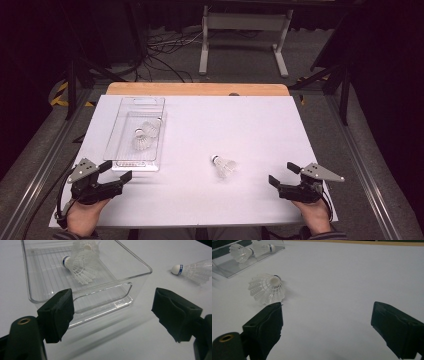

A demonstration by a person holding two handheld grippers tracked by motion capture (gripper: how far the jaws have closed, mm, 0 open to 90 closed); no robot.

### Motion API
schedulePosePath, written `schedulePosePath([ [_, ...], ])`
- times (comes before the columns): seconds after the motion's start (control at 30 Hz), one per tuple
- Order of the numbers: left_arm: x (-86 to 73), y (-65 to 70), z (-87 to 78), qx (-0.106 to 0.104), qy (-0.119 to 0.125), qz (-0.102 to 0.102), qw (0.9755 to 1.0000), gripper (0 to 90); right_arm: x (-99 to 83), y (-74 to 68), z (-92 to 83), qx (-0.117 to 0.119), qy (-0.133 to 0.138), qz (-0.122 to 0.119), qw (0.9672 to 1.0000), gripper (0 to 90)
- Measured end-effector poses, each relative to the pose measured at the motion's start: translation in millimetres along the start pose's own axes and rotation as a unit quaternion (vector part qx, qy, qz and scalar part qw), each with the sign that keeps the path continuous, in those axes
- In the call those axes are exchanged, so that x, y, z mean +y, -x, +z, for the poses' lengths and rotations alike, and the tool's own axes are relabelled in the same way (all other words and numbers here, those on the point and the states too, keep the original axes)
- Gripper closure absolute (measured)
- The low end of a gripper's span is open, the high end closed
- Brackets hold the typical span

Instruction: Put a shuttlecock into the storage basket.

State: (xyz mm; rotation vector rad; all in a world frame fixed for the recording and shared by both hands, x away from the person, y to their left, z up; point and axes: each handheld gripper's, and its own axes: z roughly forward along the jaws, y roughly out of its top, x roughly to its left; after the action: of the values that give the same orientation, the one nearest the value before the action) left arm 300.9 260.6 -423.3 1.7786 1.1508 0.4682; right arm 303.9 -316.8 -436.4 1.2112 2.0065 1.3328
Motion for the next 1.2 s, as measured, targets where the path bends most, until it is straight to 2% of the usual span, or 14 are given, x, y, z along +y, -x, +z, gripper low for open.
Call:
schedulePosePath([
  [0.27, 1.3, 5.0, 2.0, -0.008, 0.001, 0.009, 0.9999, 19.1, -0.7, 1.0, -1.3, 0.000, 0.002, 0.002, 1.0000, 11.4],
  [0.53, 5.1, 10.7, 2.6, -0.021, -0.006, 0.010, 0.9997, 22.1, -0.6, -0.1, -0.8, 0.001, -0.001, 0.000, 1.0000, 11.3],
  [0.8, 11.5, 19.8, 8.4, -0.036, -0.016, 0.023, 0.9990, 22.6, -1.2, 0.8, -3.1, 0.000, 0.003, 0.003, 1.0000, 11.3],
  [1.2, 18.7, 26.6, 11.6, -0.040, -0.025, 0.034, 0.9983, 23.9, -1.1, 0.9, -2.9, 0.002, 0.003, 0.005, 1.0000, 11.3],
])
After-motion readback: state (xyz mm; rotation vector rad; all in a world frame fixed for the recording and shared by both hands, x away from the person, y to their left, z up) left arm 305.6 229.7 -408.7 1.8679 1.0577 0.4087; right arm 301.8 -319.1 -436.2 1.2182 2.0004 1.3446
